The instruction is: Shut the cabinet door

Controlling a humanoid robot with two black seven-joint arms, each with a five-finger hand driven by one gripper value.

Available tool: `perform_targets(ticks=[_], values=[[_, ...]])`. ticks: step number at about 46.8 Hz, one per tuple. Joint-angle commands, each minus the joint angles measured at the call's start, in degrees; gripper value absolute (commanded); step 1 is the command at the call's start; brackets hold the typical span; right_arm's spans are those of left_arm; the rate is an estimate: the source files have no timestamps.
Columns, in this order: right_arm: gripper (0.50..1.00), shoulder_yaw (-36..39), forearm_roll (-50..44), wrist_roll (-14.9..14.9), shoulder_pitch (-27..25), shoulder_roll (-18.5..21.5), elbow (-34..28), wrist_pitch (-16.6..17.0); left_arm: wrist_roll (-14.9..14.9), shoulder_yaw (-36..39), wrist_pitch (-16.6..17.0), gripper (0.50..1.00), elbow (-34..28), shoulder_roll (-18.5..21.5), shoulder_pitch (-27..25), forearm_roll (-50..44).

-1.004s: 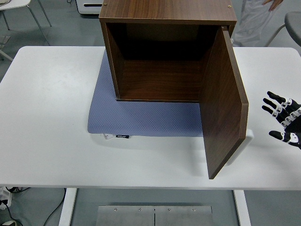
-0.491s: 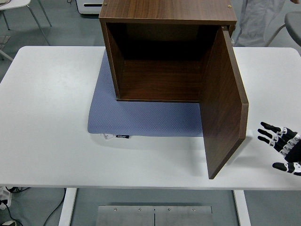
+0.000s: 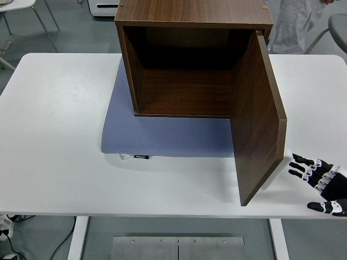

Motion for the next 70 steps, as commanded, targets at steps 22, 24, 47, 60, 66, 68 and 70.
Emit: perform_targets(ticks=[22, 24, 47, 60, 66, 68, 70], values=[[1.000, -0.17, -3.51, 0.00, 2.80, 3.80, 2.86, 0.00, 0.00, 0.00, 0.00, 1.000, -0.01, 0.00, 0.00, 0.06], [1.000, -0.26, -3.51, 0.00, 3.15, 3.98, 2.94, 0.00, 0.00, 0.00, 0.00, 1.000, -0.01, 0.00, 0.00, 0.06], [1.000, -4.65, -5.71, 0.00, 10.09, 7.32, 2.94, 0.00, 0.00, 0.00, 0.00, 1.000, -0.01, 0.00, 0.00, -0.02], [1.000, -6.76, -6.32, 0.00, 13.34, 9.52, 2.94, 0.00, 0.00, 0.00, 0.00, 1.000, -0.01, 0.00, 0.00, 0.06], [1.000, -8.26, -6.41, 0.00, 15.54, 10.04, 2.94, 0.00, 0.00, 0.00, 0.00, 1.000, -0.01, 0.00, 0.00, -0.02], [1.000, -8.61, -6.41, 0.00, 16.24, 10.39, 2.94, 0.00, 0.00, 0.00, 0.08, 1.000, -0.01, 0.00, 0.00, -0.02], [1.000, -8.87, -6.41, 0.00, 16.77, 10.83, 2.94, 0.00, 0.00, 0.00, 0.00, 1.000, -0.01, 0.00, 0.00, -0.02]])
